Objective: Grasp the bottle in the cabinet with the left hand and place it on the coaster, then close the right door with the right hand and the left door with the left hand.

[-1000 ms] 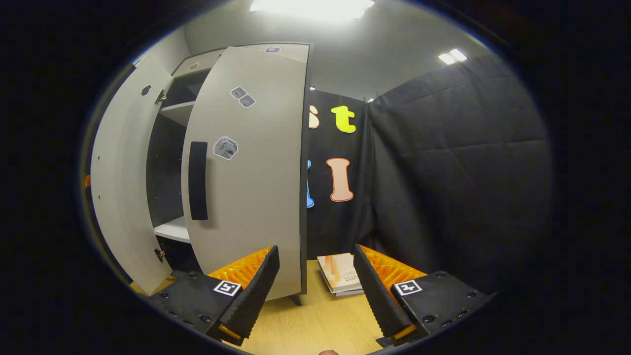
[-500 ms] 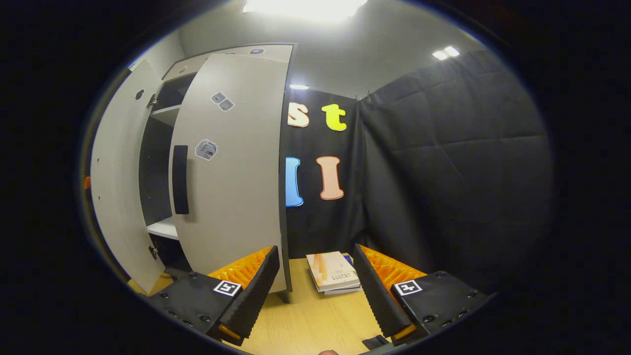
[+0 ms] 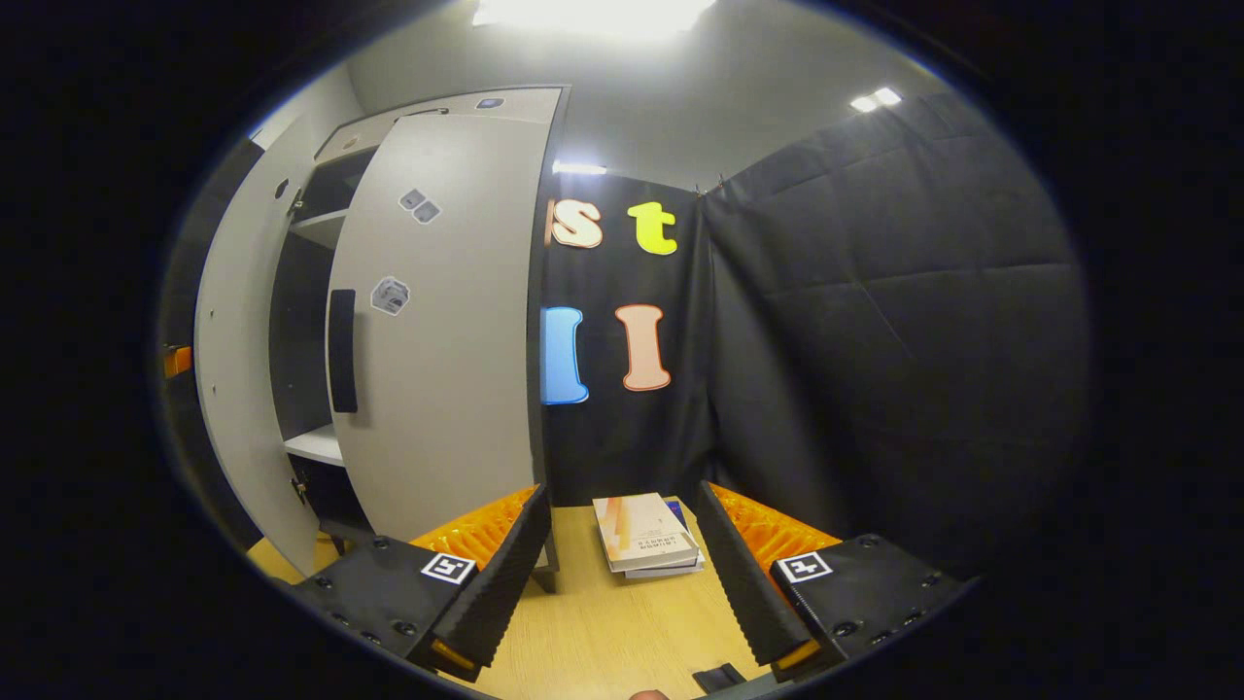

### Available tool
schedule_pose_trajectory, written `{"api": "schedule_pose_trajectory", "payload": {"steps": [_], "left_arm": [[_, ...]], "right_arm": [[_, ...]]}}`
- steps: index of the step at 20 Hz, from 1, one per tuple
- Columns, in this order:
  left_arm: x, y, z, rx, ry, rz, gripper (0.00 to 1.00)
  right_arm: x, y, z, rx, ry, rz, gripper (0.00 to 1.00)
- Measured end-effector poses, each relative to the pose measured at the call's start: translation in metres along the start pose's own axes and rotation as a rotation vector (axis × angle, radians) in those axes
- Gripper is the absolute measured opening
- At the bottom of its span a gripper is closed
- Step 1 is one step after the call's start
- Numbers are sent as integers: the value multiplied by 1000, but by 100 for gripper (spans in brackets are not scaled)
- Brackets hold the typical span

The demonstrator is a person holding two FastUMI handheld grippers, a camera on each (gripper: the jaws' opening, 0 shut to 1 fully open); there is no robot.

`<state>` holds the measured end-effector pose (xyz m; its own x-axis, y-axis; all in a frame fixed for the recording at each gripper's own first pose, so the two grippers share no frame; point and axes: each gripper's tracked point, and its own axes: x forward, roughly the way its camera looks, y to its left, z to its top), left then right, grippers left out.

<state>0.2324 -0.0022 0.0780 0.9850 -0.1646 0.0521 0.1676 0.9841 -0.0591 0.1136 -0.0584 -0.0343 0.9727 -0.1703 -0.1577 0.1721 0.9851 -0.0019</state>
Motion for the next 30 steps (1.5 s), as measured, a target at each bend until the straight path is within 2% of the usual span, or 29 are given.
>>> {"api": "schedule_pose_trajectory", "payload": {"steps": [7,8,9,11,13,14,16,17,18,20,21,22,25,30], "left_arm": [[5,-32,0,-40,-3,-28,77],[9,-37,0,-42,-3,-35,78],[11,-43,1,-45,-4,-43,77],[15,-56,1,-55,-2,-67,77],[20,-68,0,-62,-3,-85,77],[21,-73,-1,-67,-4,-94,77],[27,-87,-2,-80,-3,-115,78],[30,-91,-1,-84,-2,-115,78],[33,-95,-2,-85,-2,-118,78],[37,-102,-1,-85,-4,-122,77],[38,-103,0,-82,-11,-124,77],[37,-103,1,-77,-19,-123,77],[23,-97,12,-77,-47,-95,77],[-36,-84,27,-54,-53,-42,76]], "right_arm": [[-6,-27,2,-6,-1,-29,96],[-7,-29,1,-9,0,-33,94],[-8,-32,1,-11,3,-36,96],[-11,-39,1,-11,5,-45,94],[-14,-45,0,-9,7,-55,96],[-16,-48,0,-9,7,-59,94],[-20,-55,1,-13,6,-70,97],[-23,-59,2,-14,4,-75,94],[-25,-61,2,-13,3,-78,97],[-29,-65,-1,-6,4,-81,96],[-31,-65,-3,0,7,-75,94],[-32,-64,-4,4,8,-68,96],[-32,-58,-6,13,3,-26,96],[-28,-30,-4,43,-7,102,96]]}}
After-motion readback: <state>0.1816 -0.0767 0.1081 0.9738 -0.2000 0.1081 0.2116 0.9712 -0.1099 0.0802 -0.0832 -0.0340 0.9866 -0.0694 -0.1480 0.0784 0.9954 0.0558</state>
